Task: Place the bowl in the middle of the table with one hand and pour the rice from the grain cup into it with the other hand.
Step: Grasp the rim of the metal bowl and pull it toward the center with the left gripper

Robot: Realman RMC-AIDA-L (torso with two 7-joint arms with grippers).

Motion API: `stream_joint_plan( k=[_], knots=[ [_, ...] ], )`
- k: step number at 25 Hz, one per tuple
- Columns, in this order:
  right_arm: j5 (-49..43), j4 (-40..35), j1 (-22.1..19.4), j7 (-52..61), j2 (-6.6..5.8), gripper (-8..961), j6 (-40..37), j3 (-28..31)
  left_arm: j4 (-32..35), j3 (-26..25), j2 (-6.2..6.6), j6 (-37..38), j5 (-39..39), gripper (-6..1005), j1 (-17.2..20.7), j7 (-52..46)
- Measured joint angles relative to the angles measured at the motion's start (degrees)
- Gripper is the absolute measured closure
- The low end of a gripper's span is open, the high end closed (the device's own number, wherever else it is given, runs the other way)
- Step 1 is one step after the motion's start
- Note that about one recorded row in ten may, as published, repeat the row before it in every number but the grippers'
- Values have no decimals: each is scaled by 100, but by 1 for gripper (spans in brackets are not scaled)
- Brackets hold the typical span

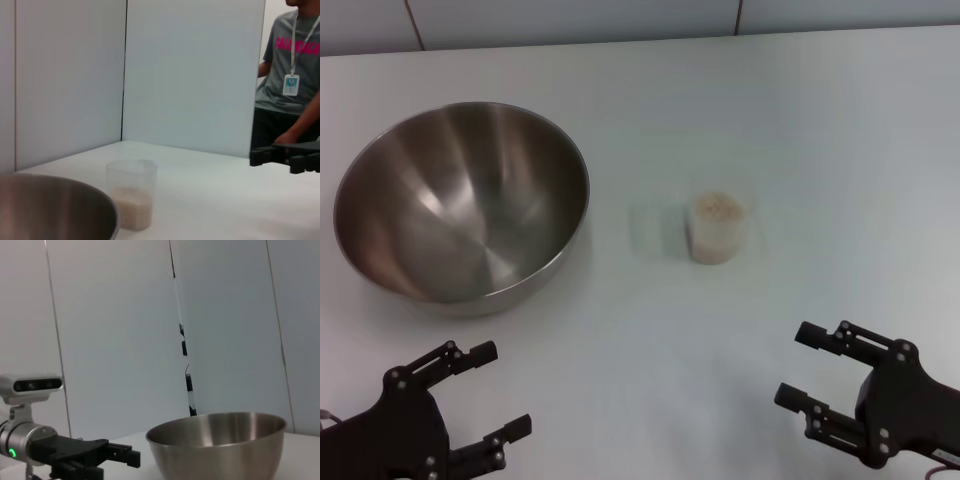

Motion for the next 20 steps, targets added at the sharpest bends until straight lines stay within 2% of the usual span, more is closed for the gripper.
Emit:
stream_joint_plan(
  k=[9, 10, 11, 12, 13, 16, 17, 18, 19, 20],
  knots=[
    [27, 77, 364, 19, 1, 301, 125, 25, 131, -9, 10, 122, -10, 187, 11, -82],
    [27, 167, 433, 20, 2, 301, 252, 7, 212, -508, 6, 386, -23, 187, 10, -212],
    [27, 167, 433, 20, 2, 301, 252, 7, 222, -1389, -27, 599, -66, 187, -55, -631],
    [24, 217, 466, 20, 2, 301, 323, 1, 222, -1389, -27, 599, -66, 186, -55, -631],
    [16, 258, 494, 19, 2, 301, 388, -3, 227, -2133, -35, 664, -148, 186, -147, -1207],
    [4, 317, 549, -2, 3, 301, 452, -9, 227, -2133, -35, 664, -148, 187, -147, -1207],
    [3, 332, 562, -8, 4, 301, 458, -9, 400, -2942, -15, 567, -194, 187, -350, -2469],
    [2, 380, 588, -20, 5, 301, 468, -10, 400, -2942, -15, 567, -194, 187, -350, -2469],
    [3, 399, 595, -23, 3, 301, 472, -10, 904, -3004, -47, 350, -187, 187, -439, -3325],
    [5, 418, 597, -28, 0, 301, 477, -10, 904, -3004, -47, 350, -187, 188, -439, -3325]
  ],
)
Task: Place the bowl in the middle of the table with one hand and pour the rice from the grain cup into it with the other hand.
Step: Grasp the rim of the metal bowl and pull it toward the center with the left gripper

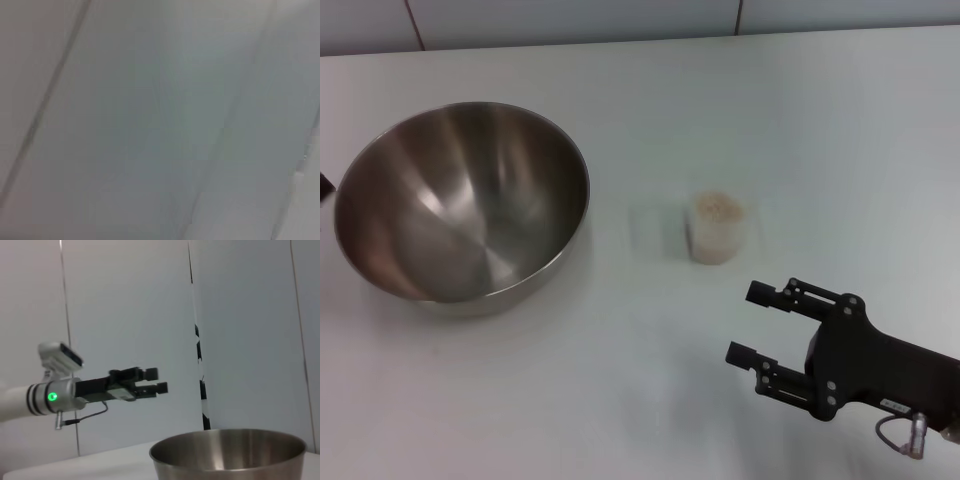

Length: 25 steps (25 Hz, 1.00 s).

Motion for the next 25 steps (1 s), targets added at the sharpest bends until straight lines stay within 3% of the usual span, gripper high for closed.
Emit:
stream_joint_plan(
  k=[1, 4, 6, 8, 9, 11, 17, 25],
  knots=[
    [0, 0, 0, 0, 0, 301, 0, 0, 261, 2, -26, -196, -1, 188, -37, -468],
    [9, 11, 9, -41, -2, 300, 66, 15, 261, 2, -26, -196, -1, 190, -37, -468],
    [11, 73, 26, -72, 0, 300, 167, 28, 937, 172, 17, -1216, 505, 191, -183, -1729],
    [13, 173, 66, -86, -9, 300, 305, 30, 937, 172, 17, -1216, 505, 192, -183, -1729],
    [13, 173, 66, -86, -9, 300, 305, 30, 1543, 434, -1, -1620, 1217, 193, -260, -2470],
    [14, 177, 100, -87, -11, 300, 364, 42, 1746, 595, 7, -1821, 1672, 199, -367, -2934],
    [15, 183, 156, -89, -6, 300, 397, 52, 1880, 670, 14, -1862, 2020, 212, -483, -3198],
    [24, 183, 232, -94, -1, 300, 524, 62, 2201, 1141, 16, -1901, 2296, 230, -513, -3747]
  ],
)
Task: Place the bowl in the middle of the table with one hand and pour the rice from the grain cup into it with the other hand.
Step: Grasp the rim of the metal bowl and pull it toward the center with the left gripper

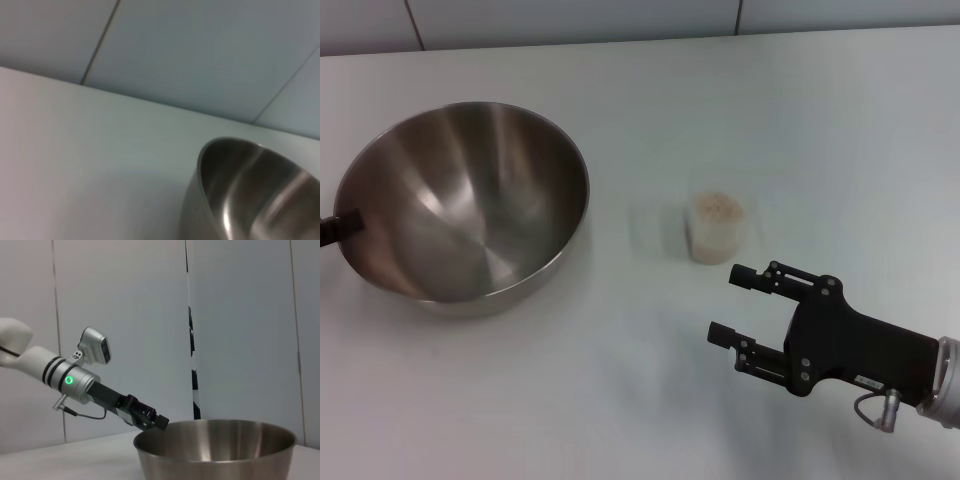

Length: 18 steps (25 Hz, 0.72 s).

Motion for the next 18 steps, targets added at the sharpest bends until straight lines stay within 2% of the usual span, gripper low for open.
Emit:
stream_joint_plan(
  k=[11, 17, 18],
  knots=[
    [0, 8, 70, 0, 1, 300, 84, 8, 86, 98, -20, -114, 464, 255, -236, -367],
    [38, -6, 78, 0, -8, 300, 185, 18, 194, 386, -26, -176, 540, 268, -246, -429],
    [69, -7, 78, 0, -8, 300, 210, 18, 225, 449, -25, -190, 583, 339, -258, -518]
  ],
)
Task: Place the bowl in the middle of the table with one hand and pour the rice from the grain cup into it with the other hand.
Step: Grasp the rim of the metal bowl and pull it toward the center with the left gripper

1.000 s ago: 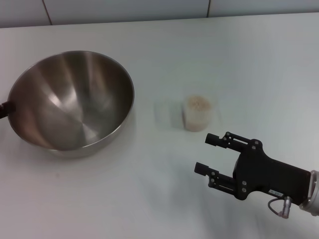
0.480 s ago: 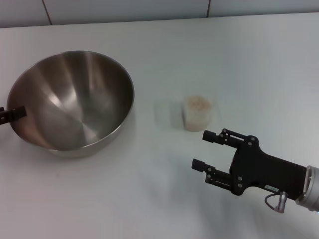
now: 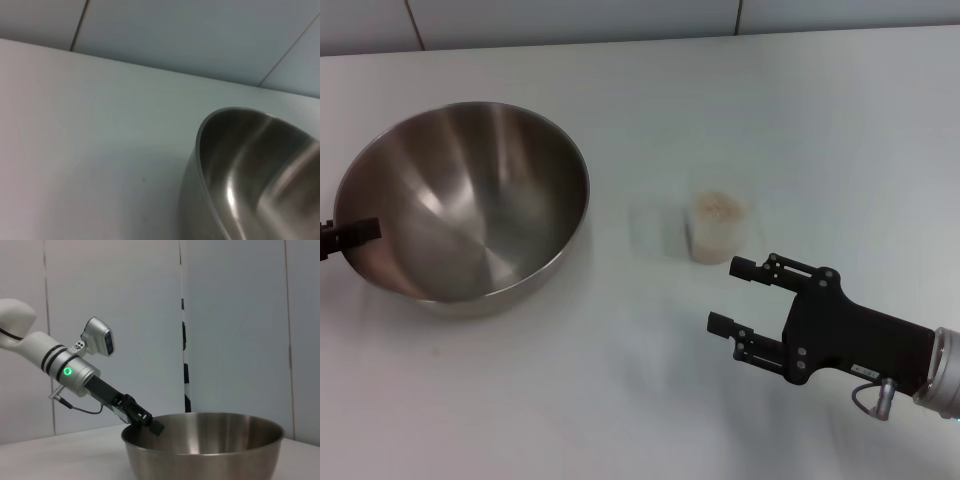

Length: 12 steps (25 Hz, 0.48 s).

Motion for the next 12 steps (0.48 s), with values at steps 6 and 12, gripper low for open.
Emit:
stream_joint_plan(
  k=[6, 12],
  knots=[
    [15, -8, 11, 0, -3, 301, 8, 0, 109, 96, -8, -32, 90, 604, -30, -121],
    [81, -35, 16, 0, -10, 301, 8, -1, 172, 141, -7, -44, 61, 737, -35, -154]
  ],
)
